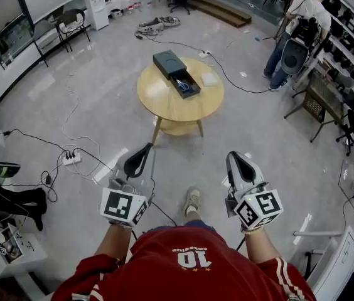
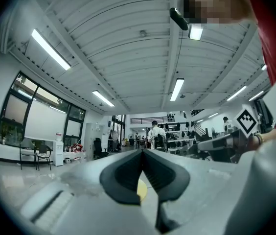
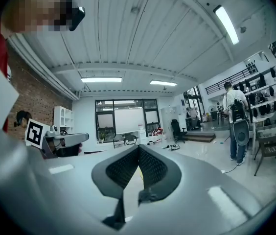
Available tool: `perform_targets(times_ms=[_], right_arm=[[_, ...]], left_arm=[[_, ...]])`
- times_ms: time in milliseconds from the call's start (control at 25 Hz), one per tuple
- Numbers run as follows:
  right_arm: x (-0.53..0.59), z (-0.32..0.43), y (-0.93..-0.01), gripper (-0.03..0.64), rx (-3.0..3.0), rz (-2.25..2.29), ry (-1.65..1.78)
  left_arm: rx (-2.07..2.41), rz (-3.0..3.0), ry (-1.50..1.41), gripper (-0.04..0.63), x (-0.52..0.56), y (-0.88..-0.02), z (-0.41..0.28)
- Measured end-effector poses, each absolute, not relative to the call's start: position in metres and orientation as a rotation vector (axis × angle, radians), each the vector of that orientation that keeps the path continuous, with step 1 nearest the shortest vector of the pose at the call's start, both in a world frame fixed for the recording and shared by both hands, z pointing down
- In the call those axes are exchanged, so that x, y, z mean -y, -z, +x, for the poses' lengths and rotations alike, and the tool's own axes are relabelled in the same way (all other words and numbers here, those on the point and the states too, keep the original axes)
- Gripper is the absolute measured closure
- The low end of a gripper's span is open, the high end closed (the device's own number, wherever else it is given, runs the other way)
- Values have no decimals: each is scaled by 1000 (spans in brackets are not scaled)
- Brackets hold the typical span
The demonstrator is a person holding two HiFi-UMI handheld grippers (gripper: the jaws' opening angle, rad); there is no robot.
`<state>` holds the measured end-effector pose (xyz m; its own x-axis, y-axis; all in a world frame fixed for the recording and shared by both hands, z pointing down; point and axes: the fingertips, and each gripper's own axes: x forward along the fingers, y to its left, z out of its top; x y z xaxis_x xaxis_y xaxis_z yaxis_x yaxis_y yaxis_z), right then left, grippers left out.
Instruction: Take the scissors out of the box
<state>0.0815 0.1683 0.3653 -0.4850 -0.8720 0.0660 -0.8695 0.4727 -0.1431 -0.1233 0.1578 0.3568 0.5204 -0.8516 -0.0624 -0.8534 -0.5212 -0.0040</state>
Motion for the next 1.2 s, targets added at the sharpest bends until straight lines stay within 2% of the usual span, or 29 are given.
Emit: perform_targets(times_ms=[760,1200], right_arm=[[4,136,-336,617,-2790,-1438,159],[76,182,-353,617,-2838,-1365,208]], left_arm=[[-1509,-2681,-88,592,10,-331,-49],[-1541,-2626,-19,592,74,-327,-2]])
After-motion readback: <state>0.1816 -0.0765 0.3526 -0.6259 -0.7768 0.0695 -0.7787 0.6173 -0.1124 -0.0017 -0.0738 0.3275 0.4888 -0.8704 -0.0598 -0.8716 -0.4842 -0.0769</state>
